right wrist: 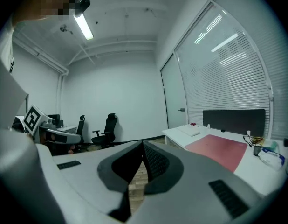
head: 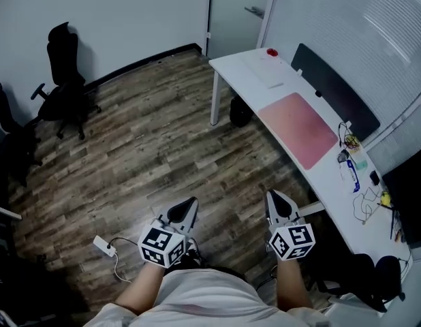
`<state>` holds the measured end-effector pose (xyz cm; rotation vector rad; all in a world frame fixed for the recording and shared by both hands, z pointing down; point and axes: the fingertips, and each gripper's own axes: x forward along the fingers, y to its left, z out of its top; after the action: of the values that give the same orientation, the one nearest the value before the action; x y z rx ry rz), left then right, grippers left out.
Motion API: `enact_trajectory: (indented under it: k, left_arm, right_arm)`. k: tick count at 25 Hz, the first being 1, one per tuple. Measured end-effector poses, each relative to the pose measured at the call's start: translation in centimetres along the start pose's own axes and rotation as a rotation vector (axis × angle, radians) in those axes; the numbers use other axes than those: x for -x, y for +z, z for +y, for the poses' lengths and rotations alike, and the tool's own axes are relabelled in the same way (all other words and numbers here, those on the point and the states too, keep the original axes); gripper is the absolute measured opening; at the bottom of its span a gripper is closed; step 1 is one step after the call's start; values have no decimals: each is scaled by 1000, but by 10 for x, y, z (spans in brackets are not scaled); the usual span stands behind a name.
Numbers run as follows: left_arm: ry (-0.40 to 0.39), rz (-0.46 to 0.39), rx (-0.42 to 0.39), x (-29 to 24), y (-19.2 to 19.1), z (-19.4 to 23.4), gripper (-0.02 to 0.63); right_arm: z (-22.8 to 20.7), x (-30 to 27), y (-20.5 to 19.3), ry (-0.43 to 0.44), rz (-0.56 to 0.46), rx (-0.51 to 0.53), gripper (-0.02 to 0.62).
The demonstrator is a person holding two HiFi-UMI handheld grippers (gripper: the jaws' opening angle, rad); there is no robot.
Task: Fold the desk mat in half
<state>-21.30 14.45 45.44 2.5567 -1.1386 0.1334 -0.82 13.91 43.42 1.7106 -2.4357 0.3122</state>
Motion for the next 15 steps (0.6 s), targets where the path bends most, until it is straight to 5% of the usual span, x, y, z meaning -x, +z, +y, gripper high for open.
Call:
enact_trajectory:
  k: [6,15]
  left_arm:
    - [-44,20,-1,-18,11,45,17]
    - [-60,27,9,-71,30,79,17]
  right_arm:
    - [15,-49,17,-21,-4,4,52]
    - [-25,-91,21,-75,18,-13,52]
